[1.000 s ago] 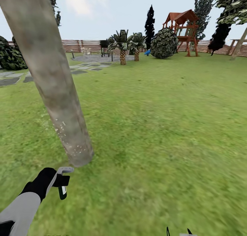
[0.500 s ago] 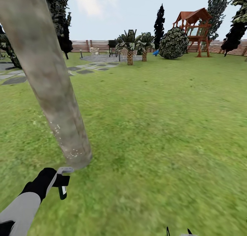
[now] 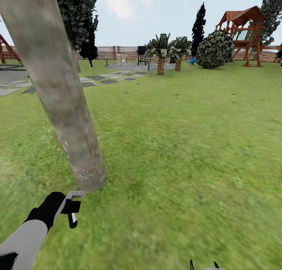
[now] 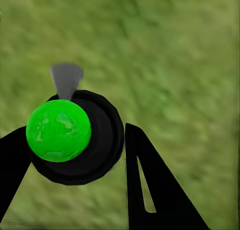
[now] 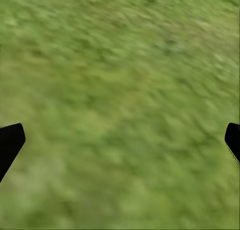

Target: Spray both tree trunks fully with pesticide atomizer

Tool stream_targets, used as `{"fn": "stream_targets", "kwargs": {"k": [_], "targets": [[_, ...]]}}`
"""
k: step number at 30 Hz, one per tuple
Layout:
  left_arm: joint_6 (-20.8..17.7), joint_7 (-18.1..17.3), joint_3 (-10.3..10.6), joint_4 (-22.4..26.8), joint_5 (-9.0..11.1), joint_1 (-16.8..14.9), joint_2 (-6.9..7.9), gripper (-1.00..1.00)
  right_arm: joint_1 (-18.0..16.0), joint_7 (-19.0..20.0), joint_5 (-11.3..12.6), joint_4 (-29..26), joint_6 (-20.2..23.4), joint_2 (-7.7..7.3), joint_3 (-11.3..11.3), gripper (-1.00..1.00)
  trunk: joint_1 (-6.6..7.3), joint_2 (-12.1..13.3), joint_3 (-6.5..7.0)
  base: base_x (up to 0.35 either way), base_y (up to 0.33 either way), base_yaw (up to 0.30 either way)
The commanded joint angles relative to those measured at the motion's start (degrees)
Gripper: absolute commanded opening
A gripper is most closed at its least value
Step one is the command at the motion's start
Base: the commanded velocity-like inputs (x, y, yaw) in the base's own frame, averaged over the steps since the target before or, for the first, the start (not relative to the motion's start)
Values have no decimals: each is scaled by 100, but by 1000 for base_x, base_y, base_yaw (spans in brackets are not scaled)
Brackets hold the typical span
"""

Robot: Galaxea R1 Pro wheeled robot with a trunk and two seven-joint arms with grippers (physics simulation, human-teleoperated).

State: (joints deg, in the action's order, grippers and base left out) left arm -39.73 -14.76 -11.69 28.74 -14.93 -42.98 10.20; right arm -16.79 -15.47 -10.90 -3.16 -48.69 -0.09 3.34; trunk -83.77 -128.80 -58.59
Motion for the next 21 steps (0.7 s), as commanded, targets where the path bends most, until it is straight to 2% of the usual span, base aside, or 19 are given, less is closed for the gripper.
{"fn": "stream_targets", "kwargs": {"k": [1,9,21], "targets": [[0,0,0,0,-1,0,0,-100,0,0,0,0,0,0,0,100,0,0,0,96,-264,277],[0,0,0,-1,2,0,-12,-100,0,0,-2,0,0,0,1,100,0,0,0,134,-263,258],[0,0,-7,0,-1,0,-18,-100,0,0,-8,0,0,-11,5,100,0,0,0,160,-261,12]]}}
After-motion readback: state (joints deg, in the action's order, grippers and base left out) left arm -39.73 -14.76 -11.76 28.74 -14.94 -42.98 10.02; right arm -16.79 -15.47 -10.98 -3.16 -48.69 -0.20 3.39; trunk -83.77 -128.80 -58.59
